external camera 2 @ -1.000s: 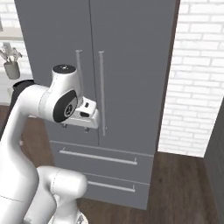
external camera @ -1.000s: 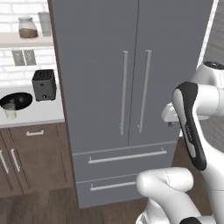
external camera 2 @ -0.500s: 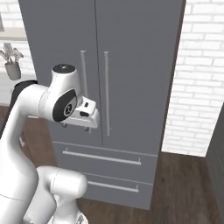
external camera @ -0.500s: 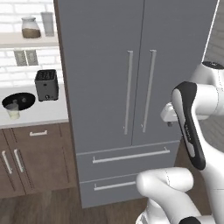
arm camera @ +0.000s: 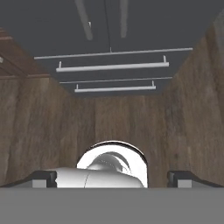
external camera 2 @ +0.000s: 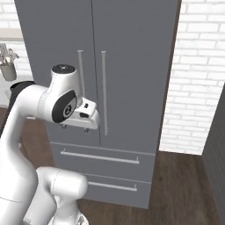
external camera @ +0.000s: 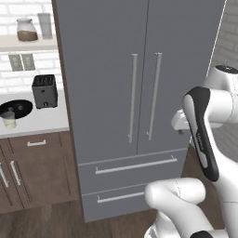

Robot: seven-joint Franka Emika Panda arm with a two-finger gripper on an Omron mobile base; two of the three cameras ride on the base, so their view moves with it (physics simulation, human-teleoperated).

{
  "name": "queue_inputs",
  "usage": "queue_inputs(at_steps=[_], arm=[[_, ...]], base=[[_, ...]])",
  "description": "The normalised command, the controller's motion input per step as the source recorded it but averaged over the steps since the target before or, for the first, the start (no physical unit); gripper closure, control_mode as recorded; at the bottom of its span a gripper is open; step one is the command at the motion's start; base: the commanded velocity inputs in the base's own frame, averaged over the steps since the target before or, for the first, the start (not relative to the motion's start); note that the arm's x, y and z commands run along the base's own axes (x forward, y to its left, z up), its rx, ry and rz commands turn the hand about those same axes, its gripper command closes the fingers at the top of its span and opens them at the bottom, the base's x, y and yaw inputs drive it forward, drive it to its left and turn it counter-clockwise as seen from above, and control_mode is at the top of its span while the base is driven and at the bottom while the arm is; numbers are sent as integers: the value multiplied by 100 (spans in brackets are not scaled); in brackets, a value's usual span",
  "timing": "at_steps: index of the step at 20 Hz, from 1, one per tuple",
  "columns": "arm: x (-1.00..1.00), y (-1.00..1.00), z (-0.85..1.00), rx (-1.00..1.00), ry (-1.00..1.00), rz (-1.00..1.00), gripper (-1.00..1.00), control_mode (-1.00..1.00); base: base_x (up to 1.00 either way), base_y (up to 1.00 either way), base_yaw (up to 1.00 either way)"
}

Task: Grab a lemon wedge from the fridge and one ice cube from the ice bowl, and put them in the glass of lemonade.

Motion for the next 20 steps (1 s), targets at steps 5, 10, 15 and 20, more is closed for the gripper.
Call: queue_inputs(at_steps=[5, 10, 15, 20], arm=[[-20, 0, 0, 0, -2, 0, -100, -100], [-28, 0, 18, 2, -13, 0, -100, -100], [-15, 0, 54, -4, -22, 0, -100, -100], [13, 3, 83, -19, 0, 0, -100, -100]], base=[[0, 0, 0], [0, 0, 0], [0, 0, 0], [0, 0, 0]])
